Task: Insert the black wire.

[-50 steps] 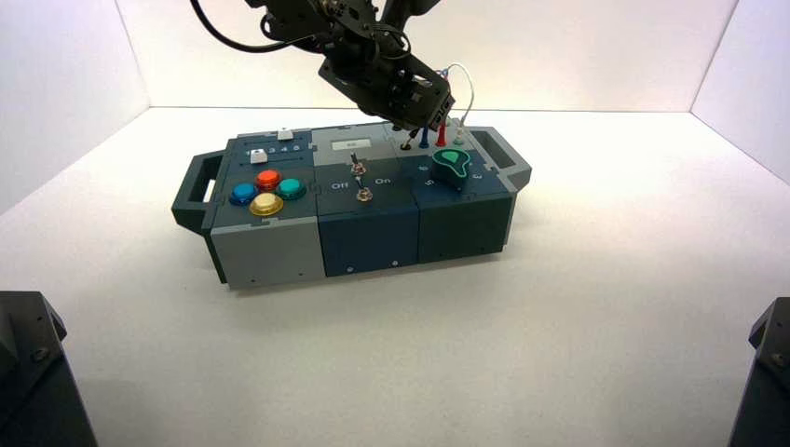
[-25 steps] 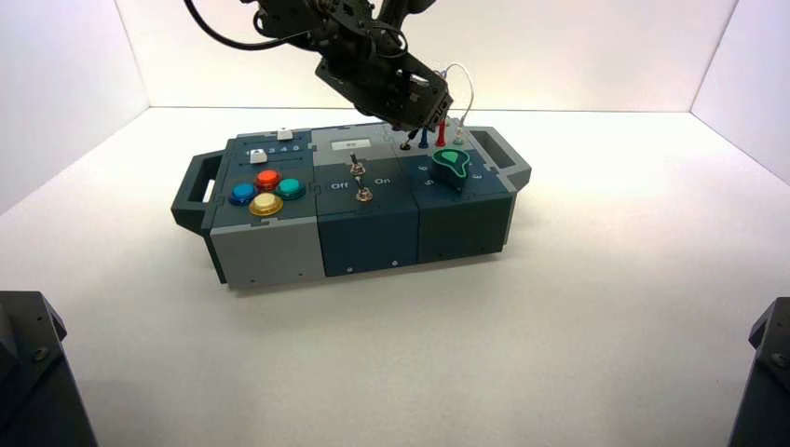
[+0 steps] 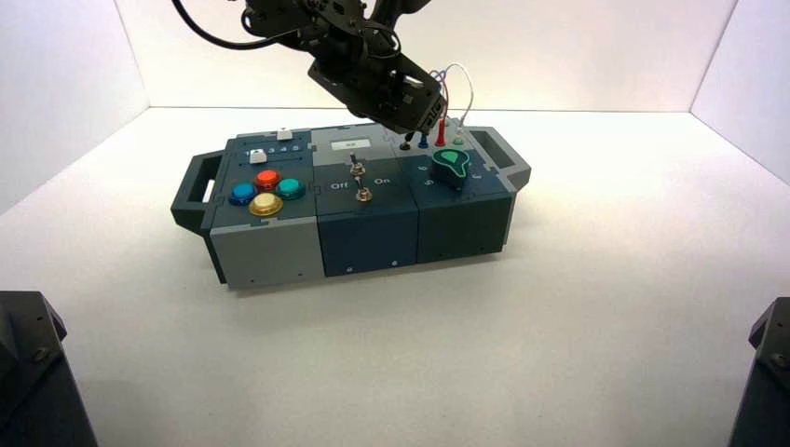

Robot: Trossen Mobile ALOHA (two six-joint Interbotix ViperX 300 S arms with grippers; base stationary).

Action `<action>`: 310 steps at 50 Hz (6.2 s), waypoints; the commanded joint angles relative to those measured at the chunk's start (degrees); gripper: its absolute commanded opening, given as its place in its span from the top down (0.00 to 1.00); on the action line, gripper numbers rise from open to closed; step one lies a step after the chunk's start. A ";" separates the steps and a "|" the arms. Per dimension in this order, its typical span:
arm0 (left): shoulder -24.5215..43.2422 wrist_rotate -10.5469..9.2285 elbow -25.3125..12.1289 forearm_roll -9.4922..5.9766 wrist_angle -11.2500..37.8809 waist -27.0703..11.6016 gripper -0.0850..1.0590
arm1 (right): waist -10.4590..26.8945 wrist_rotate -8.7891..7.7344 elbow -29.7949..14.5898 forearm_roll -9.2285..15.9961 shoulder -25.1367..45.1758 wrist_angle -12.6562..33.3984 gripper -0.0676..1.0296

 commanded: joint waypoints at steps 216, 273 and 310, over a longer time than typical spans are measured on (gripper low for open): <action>-1.23 0.44 -4.39 4.75 -0.18 1.14 0.95 | -0.18 0.00 -0.88 -0.18 0.88 -0.88 0.96; 0.70 0.35 -4.75 5.63 -0.35 1.49 0.95 | -0.26 -0.09 -0.88 -0.26 0.97 -0.88 0.96; 0.88 -0.09 -4.13 5.63 -0.44 1.49 0.95 | -0.44 -0.09 -0.88 -0.44 0.88 -0.97 0.96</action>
